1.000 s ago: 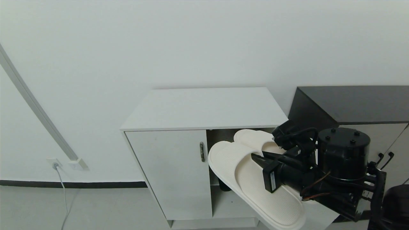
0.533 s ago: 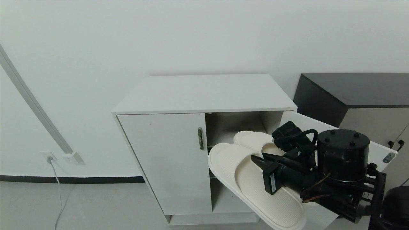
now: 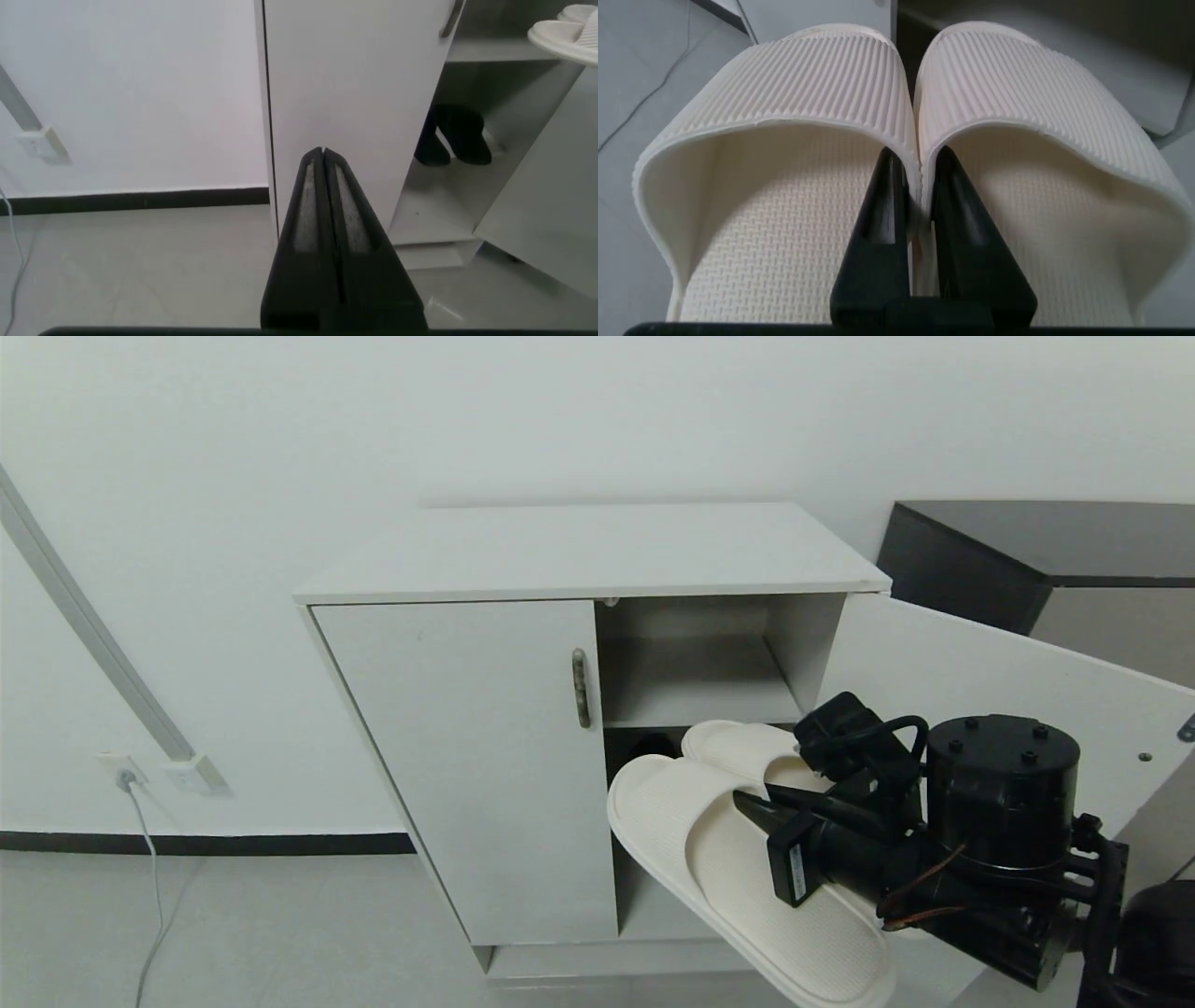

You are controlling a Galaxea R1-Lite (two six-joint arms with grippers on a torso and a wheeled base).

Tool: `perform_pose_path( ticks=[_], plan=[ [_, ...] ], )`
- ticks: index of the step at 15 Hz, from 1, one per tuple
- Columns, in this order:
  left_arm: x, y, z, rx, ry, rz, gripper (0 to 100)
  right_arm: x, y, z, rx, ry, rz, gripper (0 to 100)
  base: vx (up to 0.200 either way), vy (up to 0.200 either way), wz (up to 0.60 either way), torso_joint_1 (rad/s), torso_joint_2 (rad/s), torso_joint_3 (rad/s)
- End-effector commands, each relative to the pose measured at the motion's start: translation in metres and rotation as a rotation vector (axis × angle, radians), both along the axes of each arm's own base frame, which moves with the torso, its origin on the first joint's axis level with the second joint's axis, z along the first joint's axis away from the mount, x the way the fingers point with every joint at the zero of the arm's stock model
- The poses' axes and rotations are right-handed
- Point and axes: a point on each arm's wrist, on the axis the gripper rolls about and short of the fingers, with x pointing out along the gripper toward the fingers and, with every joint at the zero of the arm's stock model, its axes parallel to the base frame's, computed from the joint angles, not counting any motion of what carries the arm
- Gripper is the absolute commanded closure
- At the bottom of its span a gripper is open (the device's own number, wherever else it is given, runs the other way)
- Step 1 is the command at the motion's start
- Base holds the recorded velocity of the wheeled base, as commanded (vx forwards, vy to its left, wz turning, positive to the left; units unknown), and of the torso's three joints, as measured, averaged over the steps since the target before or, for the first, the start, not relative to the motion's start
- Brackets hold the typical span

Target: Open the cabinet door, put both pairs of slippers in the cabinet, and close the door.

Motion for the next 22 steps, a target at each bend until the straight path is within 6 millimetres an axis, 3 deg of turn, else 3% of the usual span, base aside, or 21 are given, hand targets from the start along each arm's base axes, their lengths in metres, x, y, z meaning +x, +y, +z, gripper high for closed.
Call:
perform_pose_path(
  ticks=[1,13,22],
  plan=[
    [0.0001,0.0,0.0,0.0,0.001,0.0,100,0.0001,0.0003,-0.0004,-0.001,0.0,0.001,100,0.0,0.0,0.0,-0.144,0.48,0.344],
    [0.0001,0.0,0.0,-0.002,0.001,0.002,100,-0.0008,-0.0006,-0.0027,-0.008,0.007,0.001,100,0.0,0.0,0.0,-0.065,0.43,0.366],
    [0.0001,0.0,0.0,-0.002,0.001,0.002,100,-0.0023,-0.0022,-0.0039,-0.021,0.003,0.003,100,0.0,0.0,0.0,0.001,0.03,0.027]
  ],
)
